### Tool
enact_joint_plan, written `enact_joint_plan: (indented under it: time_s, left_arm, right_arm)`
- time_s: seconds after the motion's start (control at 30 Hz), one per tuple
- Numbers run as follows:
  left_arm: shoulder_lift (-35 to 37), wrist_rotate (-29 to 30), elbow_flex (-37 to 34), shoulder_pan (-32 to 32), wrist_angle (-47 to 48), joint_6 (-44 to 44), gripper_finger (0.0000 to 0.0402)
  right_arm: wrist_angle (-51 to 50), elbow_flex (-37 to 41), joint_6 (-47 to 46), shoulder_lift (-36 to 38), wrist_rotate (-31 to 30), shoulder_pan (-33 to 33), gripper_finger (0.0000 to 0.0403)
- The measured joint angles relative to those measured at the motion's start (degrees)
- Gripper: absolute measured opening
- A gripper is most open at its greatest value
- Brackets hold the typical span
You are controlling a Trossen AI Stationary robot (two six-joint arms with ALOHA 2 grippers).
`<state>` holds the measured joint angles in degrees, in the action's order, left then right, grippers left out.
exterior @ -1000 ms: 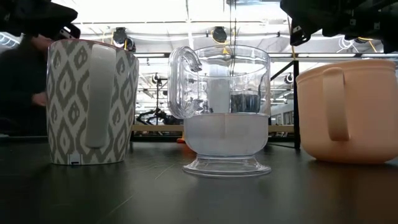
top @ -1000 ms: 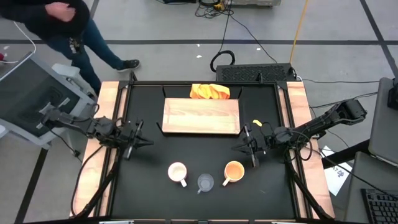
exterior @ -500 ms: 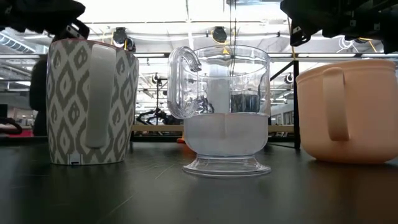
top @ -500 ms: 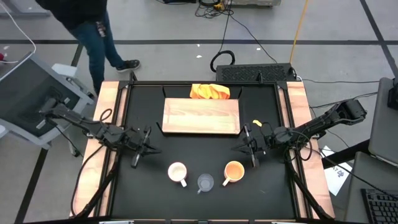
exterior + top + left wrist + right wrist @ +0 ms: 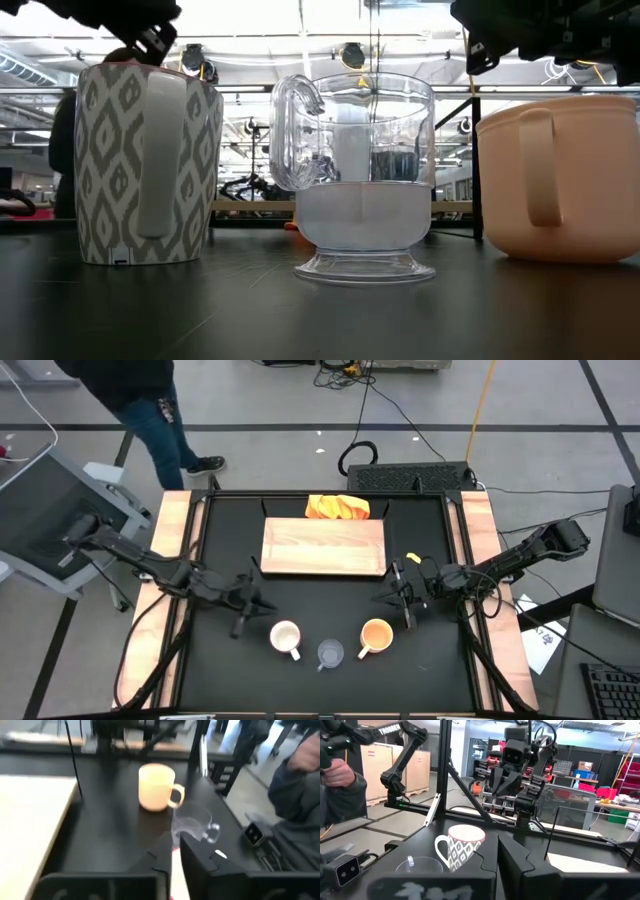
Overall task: Stack small to large cups/mugs on shelf
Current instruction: Put the grey cup on the shelf
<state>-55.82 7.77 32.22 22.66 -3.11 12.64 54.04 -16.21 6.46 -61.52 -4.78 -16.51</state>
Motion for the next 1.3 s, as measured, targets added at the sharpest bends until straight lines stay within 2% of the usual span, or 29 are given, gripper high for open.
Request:
enact_joint_plan:
  time_s: [0.3, 0.47, 0.73, 1.07, 1.3]
  left_arm:
    - [-9.1, -0.5, 11.3, 0.8, 13.4, 7.4, 0.0169]
    - [-13.2, -4.7, 16.6, 0.7, 19.6, 9.8, 0.0206]
    - [-20.0, -5.0, 21.7, -0.2, 28.6, 12.8, 0.0212]
    - [-23.7, -6.3, 22.1, -1.2, 29.1, 16.0, 0.0212]
    - [-23.7, -5.9, 21.5, -1.2, 30.0, 16.4, 0.0212]
  right_arm:
    - [-1.7, 0.0, -1.1, 0.0, 0.0, 0.0, 0.0000]
    - [-2.2, 0.0, -1.1, 0.0, 0.0, 0.0, 0.0000]
    - [-2.6, 0.0, -1.1, 0.0, 0.0, 0.0, 0.0000]
    - [-2.7, 0.0, -1.3, 0.0, 0.1, 0.0, 0.0000]
    - [-3.0, 0.0, -1.6, 0.0, 0.1, 0.0, 0.0000]
